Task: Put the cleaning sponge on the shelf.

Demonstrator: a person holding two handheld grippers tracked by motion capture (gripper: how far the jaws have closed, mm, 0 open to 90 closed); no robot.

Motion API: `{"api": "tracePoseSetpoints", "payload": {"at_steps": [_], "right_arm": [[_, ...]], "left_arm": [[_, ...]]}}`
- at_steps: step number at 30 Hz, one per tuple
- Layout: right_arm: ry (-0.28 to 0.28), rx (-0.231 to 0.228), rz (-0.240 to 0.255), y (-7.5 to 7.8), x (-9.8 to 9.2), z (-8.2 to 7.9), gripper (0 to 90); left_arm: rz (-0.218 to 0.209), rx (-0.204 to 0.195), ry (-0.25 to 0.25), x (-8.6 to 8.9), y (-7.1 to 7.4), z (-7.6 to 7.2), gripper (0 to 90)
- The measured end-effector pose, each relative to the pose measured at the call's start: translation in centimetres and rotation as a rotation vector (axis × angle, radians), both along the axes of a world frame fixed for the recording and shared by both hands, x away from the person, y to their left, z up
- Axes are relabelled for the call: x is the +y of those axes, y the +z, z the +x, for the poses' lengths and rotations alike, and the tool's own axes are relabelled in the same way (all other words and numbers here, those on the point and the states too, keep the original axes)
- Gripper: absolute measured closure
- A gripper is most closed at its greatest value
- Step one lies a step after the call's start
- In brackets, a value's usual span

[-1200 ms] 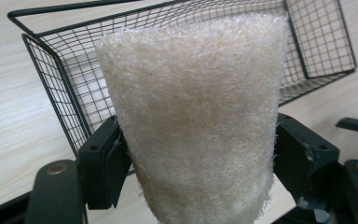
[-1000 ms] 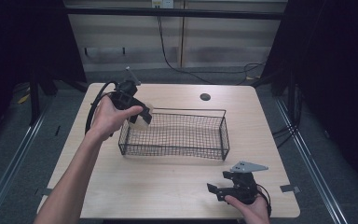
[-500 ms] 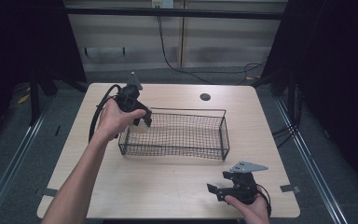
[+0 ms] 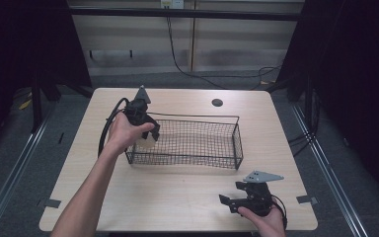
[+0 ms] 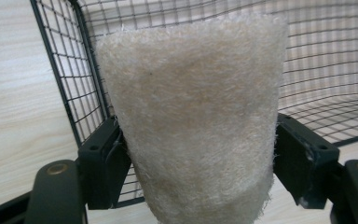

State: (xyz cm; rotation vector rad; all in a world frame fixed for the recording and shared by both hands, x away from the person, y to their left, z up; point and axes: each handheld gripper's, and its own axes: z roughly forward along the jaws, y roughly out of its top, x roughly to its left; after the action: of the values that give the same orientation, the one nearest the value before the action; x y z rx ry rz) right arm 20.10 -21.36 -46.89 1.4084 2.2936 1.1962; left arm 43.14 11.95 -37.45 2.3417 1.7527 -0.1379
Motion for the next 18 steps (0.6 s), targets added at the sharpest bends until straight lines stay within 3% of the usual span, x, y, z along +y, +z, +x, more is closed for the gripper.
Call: {"api": "tracePoseSetpoints", "payload": {"at_steps": [8, 14, 15, 18], "right_arm": [[0.000, 0.000, 0.001, 0.0, 0.0, 0.0, 18.9], [0.000, 0.001, 0.002, 0.0, 0.0, 0.0, 18.9], [-0.001, 0.001, 0.001, 0.0, 0.0, 0.0, 18.9], [-0.004, 0.005, 0.002, 0.0, -0.1, 0.0, 18.9]], "left_arm": [[0.020, 0.017, 0.003, -0.1, -1.2, 0.1, 26.5], [0.057, 0.017, 0.002, -0.3, -1.9, 0.3, 26.4], [0.084, 0.018, -0.005, -0.6, -2.1, 0.2, 26.4], [0.083, 0.027, -0.008, -0.8, -2.3, 0.3, 26.3]]}}
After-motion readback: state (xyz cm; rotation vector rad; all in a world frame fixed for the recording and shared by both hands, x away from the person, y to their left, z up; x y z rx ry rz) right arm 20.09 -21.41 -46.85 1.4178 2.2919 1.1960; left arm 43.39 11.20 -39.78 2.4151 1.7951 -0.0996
